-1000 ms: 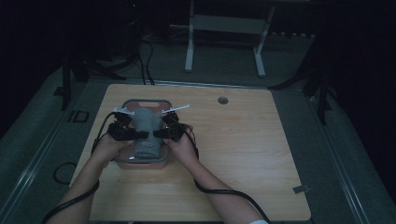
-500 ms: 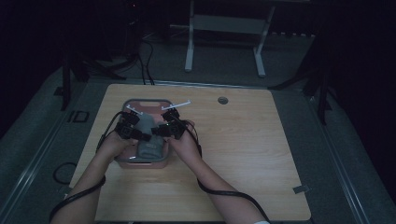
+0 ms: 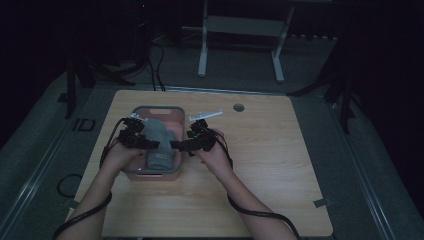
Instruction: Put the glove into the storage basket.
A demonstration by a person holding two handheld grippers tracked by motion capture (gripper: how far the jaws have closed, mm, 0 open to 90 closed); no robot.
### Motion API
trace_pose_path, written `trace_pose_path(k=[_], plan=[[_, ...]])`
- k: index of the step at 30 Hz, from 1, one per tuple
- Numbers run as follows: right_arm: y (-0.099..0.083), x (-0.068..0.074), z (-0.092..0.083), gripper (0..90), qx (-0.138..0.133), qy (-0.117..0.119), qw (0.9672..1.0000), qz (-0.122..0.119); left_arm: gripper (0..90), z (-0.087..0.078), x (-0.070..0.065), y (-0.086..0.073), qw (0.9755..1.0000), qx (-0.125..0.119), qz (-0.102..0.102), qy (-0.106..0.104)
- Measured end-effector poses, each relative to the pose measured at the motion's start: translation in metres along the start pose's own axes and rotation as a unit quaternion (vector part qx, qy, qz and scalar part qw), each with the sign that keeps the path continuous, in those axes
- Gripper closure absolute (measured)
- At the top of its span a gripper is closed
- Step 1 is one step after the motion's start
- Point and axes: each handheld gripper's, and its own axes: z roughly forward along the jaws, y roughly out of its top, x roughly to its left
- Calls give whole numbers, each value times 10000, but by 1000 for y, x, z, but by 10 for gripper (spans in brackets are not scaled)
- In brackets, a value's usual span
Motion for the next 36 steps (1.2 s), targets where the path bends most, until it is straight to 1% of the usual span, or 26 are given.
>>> trace_pose_path(k=[1, 2, 3, 4, 5, 6, 8, 9, 11, 12, 13, 15, 18, 20, 21, 22, 24, 26, 27, 28, 30, 31, 32, 33, 34, 36], plan=[[-3, -1, -3, 137, 27, -46, 9999, -160, 313, -4, 1, -2, 9999, -77, 13, -109], [-5, -2, -5, 138, 55, -103, 9996, -274, 272, -9, 0, -4, 9997, -195, 34, -116], [-9, -4, -8, 137, 77, -87, 9993, -353, 269, -12, -1, -5, 9996, -279, 36, -66], [-10, -6, -10, 137, 93, -75, 9992, -383, 265, -16, -2, -6, 9991, -414, 39, -46], [-13, -8, -13, 137, 95, -104, 9990, -425, 258, -16, -2, -6, 9991, -414, 39, -46], [-16, -10, -16, 137, 86, -128, 9989, -453, 256, -22, -4, -9, 9981, -611, 71, -5], [-20, -14, -23, 137, 37, -120, 9990, -440, 229, -27, -8, -12, 9964, -841, 120, -4], [-23, -17, -28, 137, 13, -132, 9990, -415, 214, -27, -10, -13, 9961, -875, 137, 14], [-27, -19, -34, 138, -17, -161, 9990, -429, 170, -28, -15, -14, 9948, -979, 246, 110], [-29, -21, -37, 138, -21, -175, 9989, -434, 167, -28, -17, -15, 9944, -1013, 293, 110], [-31, -22, -40, 138, -35, -193, 9988, -448, 145, -29, -20, -16, 9938, -1066, 295, 106], [-35, -24, -47, 139, -58, -204, 9988, -449, 143, -30, -26, -16, 9925, -1158, 357, 159], [-40, -26, -54, 139, -83, -219, 9985, -496, 143, -33, -35, -15, 9897, -1351, 449, 129], [-43, -27, -61, 139, -93, -234, 9983, -531, 143, -36, -43, -14, 9873, -1486, 535, 195], [-45, -28, -64, 139, -106, -230, 9983, -532, 144, -38, -46, -14, 9863, -1547, 557, 163], [-47, -30, -67, 139, -126, -248, 9981, -545, 143, -39, -49, -13, 9858, -1567, 584, 118], [-50, -32, -73, 139, -113, -274, 9979, -577, 143, -40, -57, -12, 9842, -1624, 695, 71], [-53, -35, -79, 139, -132, -309, 9976, -606, 143, -40, -66, -11, 9826, -1689, 774, -51], [-55, -38, -83, 139, -143, -339, 9975, -608, 143, -39, -71, -11, 9816, -1734, 791, -121], [-57, -40, -86, 139, -147, -363, 9974, -612, 143, -39, -74, -11, 9815, -1726, 818, -161], [-61, -44, -91, 139, -149, -410, 9971, -620, 143, -36, -82, -11, 9798, -1777, 882, -257], [-63, -46, -94, 139, -144, -438, 9971, -612, 143, -34, -86, -11, 9795, -1772, 906, -301], [-65, -47, -96, 139, -143, -454, 9970, -611, 143, -31, -93, -11, 9780, -1810, 966, -385], [-65, -47, -96, 139, -143, -454, 9970, -611, 143, -31, -93, -11, 9780, -1810, 966, -385], [-68, -50, -100, 139, -157, -486, 9966, -639, 143, -29, -97, -11, 9777, -1786, 1027, -412], [-72, -53, -105, 139, -144, -519, 9964, -653, 143, -25, -105, -11, 9760, -1809, 1132, -434]])
